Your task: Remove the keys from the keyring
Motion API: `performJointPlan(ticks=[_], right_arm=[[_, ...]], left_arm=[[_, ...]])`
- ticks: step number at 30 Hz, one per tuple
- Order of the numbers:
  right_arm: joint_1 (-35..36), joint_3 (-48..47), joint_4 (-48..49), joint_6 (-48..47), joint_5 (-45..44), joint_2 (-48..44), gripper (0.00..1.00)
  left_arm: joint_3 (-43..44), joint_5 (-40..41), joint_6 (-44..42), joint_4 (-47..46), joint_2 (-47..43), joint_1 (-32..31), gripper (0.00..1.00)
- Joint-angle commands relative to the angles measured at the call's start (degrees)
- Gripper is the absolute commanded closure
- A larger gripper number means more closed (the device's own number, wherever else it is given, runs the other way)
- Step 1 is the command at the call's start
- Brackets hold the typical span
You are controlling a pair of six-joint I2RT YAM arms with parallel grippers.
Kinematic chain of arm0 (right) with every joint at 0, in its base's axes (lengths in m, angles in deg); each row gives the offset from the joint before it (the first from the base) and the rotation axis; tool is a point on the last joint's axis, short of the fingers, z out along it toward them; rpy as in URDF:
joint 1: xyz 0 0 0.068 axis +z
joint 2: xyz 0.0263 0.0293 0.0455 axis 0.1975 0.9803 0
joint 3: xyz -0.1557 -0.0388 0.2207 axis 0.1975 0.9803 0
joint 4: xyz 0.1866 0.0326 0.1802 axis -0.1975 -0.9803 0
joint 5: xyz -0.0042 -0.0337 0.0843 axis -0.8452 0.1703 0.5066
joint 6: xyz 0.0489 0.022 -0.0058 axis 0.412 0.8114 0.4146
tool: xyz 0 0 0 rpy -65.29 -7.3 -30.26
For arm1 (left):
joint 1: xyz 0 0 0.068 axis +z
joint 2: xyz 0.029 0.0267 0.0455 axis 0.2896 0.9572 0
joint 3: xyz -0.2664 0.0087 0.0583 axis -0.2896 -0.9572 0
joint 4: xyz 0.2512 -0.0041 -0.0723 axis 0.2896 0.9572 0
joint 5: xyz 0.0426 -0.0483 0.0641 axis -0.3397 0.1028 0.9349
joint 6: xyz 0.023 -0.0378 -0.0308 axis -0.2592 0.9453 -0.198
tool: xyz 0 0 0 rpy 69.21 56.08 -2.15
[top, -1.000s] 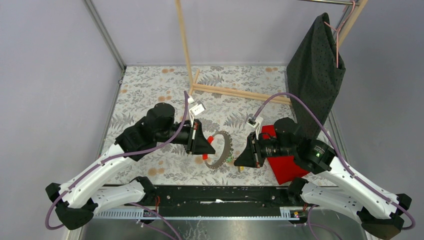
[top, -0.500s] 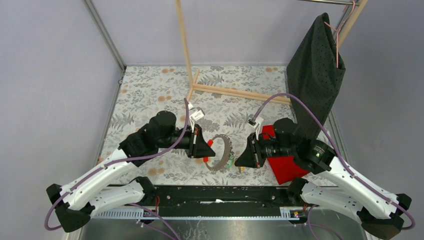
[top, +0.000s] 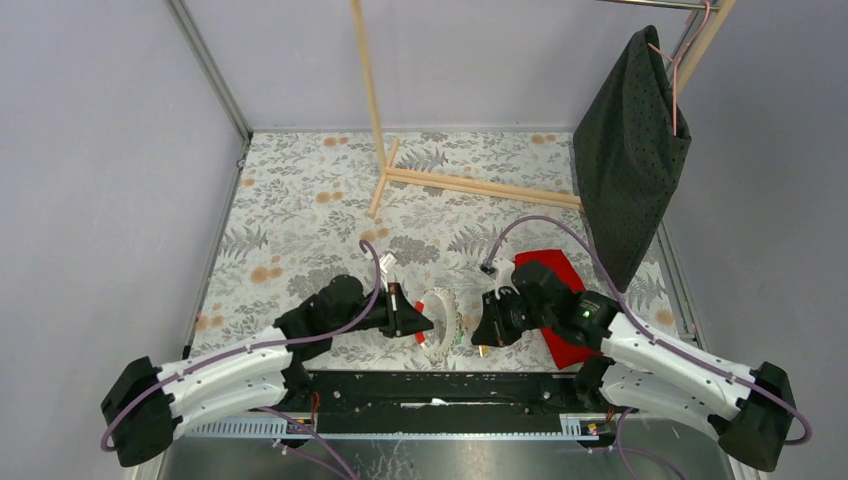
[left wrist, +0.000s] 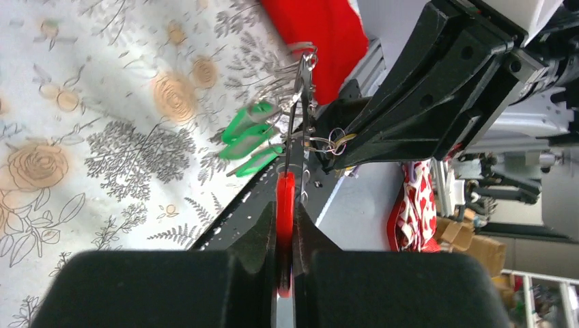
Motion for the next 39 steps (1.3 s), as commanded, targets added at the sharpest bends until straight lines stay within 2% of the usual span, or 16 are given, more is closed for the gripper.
performJointPlan(ticks=[1, 8, 13, 24, 32, 39], right_arm=[[0.59, 4.83, 0.99, 0.95, -2.47, 3.45, 1.0], [3.37, 6.2, 5.37, 2.68, -4.56, 12.24, 1.0], [6.03, 5.13, 5.34, 3.38, -8.27, 16.82, 1.0], [8.07, 2.74, 7.45, 2.92, -10.85, 20.89, 1.0], [10.24, 1.89, 7.66, 2.54, -11.88, 21.9, 1.0], [10.4, 2.57, 9.38, 2.1, -10.62, 24.22, 1.0]], left_arm=[[-9.86, 11.25, 6.99, -15.22, 4.75, -0.8, 1.0], [-15.49, 12.64, 7.8, -25.52, 13.11, -1.75, 1.0], [-16.77, 14.85, 6.54, -23.74, 13.08, -1.81, 1.0], [-17.32, 17.44, 2.09, -21.4, 10.93, -1.78, 1.0], [-17.13, 18.06, 3.17, -23.25, 12.47, -1.8, 1.0], [-17.52, 17.78, -5.08, -28.63, 11.76, -1.8, 1.0]])
